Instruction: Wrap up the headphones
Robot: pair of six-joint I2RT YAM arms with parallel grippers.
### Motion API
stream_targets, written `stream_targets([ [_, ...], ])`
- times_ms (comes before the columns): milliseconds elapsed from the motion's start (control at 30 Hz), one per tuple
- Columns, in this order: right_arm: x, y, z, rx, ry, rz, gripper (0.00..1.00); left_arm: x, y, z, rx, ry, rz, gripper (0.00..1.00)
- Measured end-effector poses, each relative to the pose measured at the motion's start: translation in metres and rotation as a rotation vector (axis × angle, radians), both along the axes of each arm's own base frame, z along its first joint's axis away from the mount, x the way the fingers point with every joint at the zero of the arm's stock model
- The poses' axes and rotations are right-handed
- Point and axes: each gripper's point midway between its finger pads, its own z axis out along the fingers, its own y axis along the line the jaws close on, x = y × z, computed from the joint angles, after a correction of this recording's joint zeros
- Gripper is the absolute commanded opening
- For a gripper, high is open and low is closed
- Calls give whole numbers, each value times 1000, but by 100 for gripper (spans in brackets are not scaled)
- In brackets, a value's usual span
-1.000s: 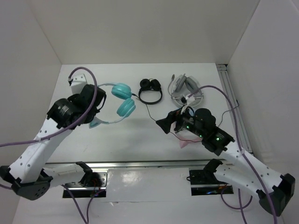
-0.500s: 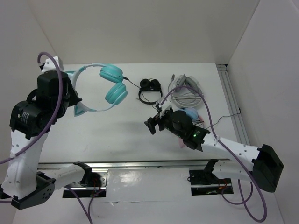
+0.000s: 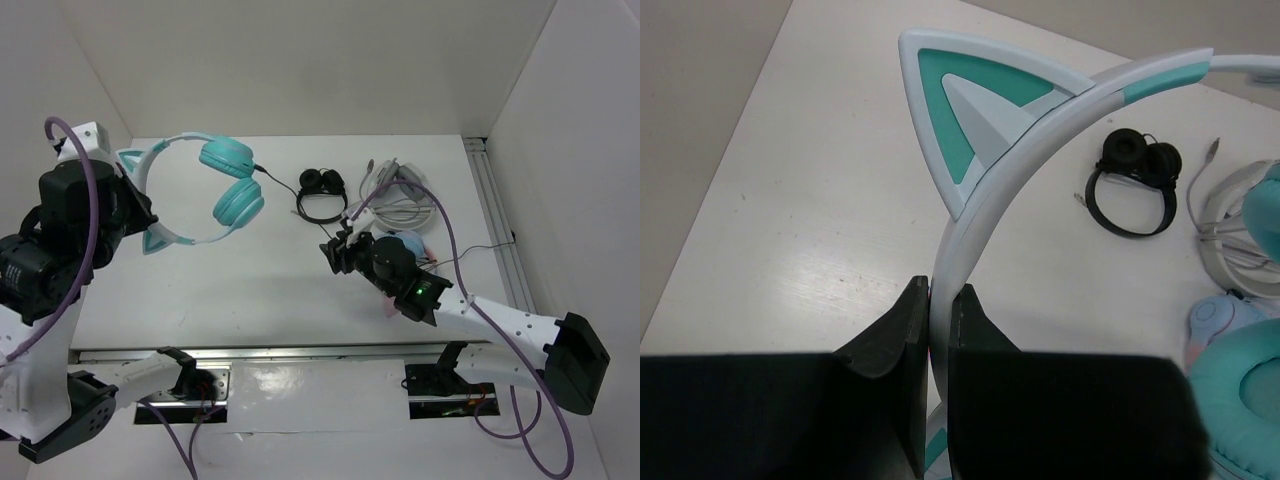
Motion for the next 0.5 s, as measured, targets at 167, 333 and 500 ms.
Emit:
stream_targets([
  [167, 1, -1, 7, 18, -14, -4, 42, -7, 2, 10, -17, -33, -6, 0],
  [333, 1, -6, -2, 13, -6, -17, 34, -12, 10, 19, -10, -57, 26, 0],
  [500, -4, -19, -32, -10, 41, -41, 2, -15, 17, 28, -11, -87, 60, 0],
])
